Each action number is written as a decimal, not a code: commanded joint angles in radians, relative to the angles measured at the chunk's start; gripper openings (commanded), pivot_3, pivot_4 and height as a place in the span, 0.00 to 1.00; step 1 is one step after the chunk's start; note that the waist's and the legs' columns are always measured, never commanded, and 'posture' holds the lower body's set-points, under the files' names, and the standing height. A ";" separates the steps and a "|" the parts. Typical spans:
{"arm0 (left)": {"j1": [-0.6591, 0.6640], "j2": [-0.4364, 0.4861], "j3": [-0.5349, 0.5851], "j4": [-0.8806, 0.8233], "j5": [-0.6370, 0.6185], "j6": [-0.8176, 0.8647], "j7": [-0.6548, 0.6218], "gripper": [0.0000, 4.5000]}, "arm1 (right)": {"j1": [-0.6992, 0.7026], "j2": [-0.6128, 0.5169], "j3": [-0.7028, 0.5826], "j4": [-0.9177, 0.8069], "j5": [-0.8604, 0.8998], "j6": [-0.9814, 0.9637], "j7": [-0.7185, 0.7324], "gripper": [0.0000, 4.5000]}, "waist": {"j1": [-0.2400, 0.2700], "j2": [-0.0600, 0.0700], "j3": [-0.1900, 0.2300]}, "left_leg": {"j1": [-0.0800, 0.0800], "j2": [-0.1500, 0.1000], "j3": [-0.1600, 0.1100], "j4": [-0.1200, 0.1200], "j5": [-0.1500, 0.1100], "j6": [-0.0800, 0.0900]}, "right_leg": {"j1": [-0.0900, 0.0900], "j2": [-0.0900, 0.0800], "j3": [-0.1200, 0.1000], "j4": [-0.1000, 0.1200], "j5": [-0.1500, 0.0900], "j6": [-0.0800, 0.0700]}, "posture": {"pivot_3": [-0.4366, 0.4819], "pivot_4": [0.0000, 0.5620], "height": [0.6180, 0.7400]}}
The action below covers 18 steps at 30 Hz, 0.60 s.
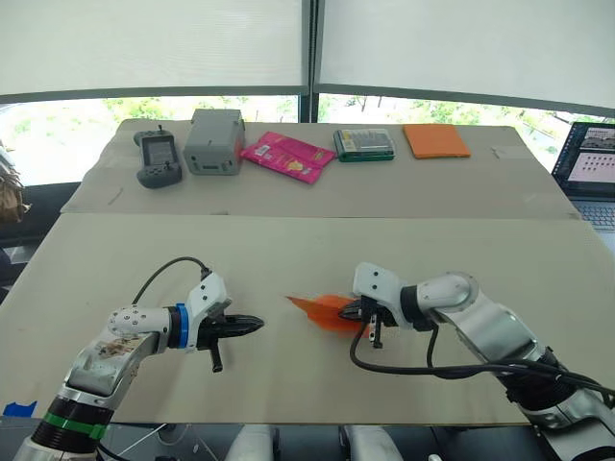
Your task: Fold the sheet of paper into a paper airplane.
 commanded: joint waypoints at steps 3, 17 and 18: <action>-0.034 -0.010 -0.018 0.019 0.010 -0.035 -0.017 0.00 | -0.027 0.004 -0.268 0.058 0.082 0.106 -0.098 0.00 | 0.004 0.000 0.000 | 0.000 0.000 0.000 0.001 0.000 0.000 | 0.001 -0.001 0.000 0.000 0.000 0.000 | 0.48 0.27 1.00; -0.076 -0.038 -0.055 0.062 0.039 -0.066 -0.028 0.00 | -0.300 0.007 -0.618 0.810 -0.032 0.123 -0.580 0.00 | -0.004 0.000 0.000 | -0.001 -0.001 0.003 -0.002 0.001 -0.001 | -0.002 0.000 0.003 0.000 0.001 0.000 | 0.48 0.27 1.00; -0.074 -0.039 -0.056 0.061 0.040 -0.068 -0.027 0.00 | -0.301 0.003 -0.606 0.831 -0.036 0.108 -0.569 0.00 | -0.006 0.000 0.000 | -0.001 -0.001 0.003 -0.002 0.001 -0.001 | -0.002 0.000 0.003 0.000 0.001 0.000 | 0.48 0.27 1.00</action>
